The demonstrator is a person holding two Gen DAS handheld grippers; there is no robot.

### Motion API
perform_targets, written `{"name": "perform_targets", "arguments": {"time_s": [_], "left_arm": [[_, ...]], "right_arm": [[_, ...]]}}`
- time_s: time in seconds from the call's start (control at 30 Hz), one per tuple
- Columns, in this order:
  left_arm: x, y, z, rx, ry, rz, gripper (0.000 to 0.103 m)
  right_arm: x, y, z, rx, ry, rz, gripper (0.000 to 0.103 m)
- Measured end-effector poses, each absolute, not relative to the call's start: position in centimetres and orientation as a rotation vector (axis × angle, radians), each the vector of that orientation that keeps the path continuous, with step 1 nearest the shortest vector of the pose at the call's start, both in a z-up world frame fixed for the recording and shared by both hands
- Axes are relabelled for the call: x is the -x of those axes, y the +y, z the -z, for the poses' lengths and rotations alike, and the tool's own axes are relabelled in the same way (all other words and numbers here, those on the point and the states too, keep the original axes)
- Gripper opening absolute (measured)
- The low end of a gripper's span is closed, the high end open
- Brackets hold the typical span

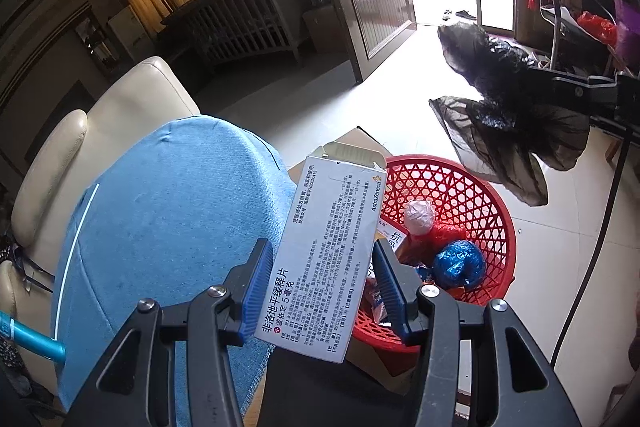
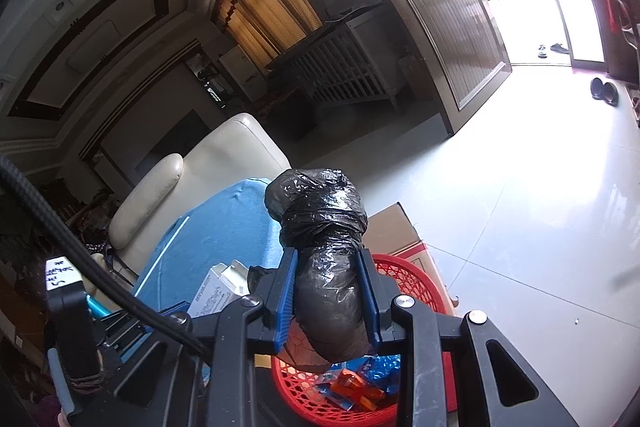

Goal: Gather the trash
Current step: 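Open the left tool to drop the white box while the right releases the black bag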

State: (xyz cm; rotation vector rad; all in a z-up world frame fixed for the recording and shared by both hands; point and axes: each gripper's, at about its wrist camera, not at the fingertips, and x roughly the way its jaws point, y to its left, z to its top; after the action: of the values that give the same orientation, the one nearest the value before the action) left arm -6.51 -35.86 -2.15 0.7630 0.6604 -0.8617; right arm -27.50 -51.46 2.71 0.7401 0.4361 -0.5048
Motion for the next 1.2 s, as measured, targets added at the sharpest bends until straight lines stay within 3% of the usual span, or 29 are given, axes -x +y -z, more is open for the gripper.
{"name": "perform_targets", "arguments": {"time_s": [0.63,0.9,0.97,1.0,1.07,1.2], "left_arm": [[5.5,-36.9,2.0,-0.686,0.666,0.928,0.054],[5.1,-36.9,1.8,-0.625,0.67,0.995,0.063],[5.2,-36.7,1.5,-0.618,0.652,0.994,0.075],[5.3,-36.4,1.3,-0.61,0.635,0.992,0.076],[5.2,-35.9,0.9,-0.602,0.623,0.985,0.076],[4.6,-33.9,-0.6,-0.58,0.595,0.923,0.077]], "right_arm": [[25.7,-53.3,0.0,-0.753,0.438,0.559,0.032],[23.6,-54.5,3.0,-0.796,0.49,0.559,0.035],[23.3,-54.8,3.6,-0.823,0.504,0.557,0.038],[23.3,-55.0,3.7,-0.843,0.502,0.548,0.043],[23.5,-54.9,3.4,-0.862,0.467,0.532,0.062],[23.5,-54.3,2.0,-0.807,0.455,0.527,0.063]]}}
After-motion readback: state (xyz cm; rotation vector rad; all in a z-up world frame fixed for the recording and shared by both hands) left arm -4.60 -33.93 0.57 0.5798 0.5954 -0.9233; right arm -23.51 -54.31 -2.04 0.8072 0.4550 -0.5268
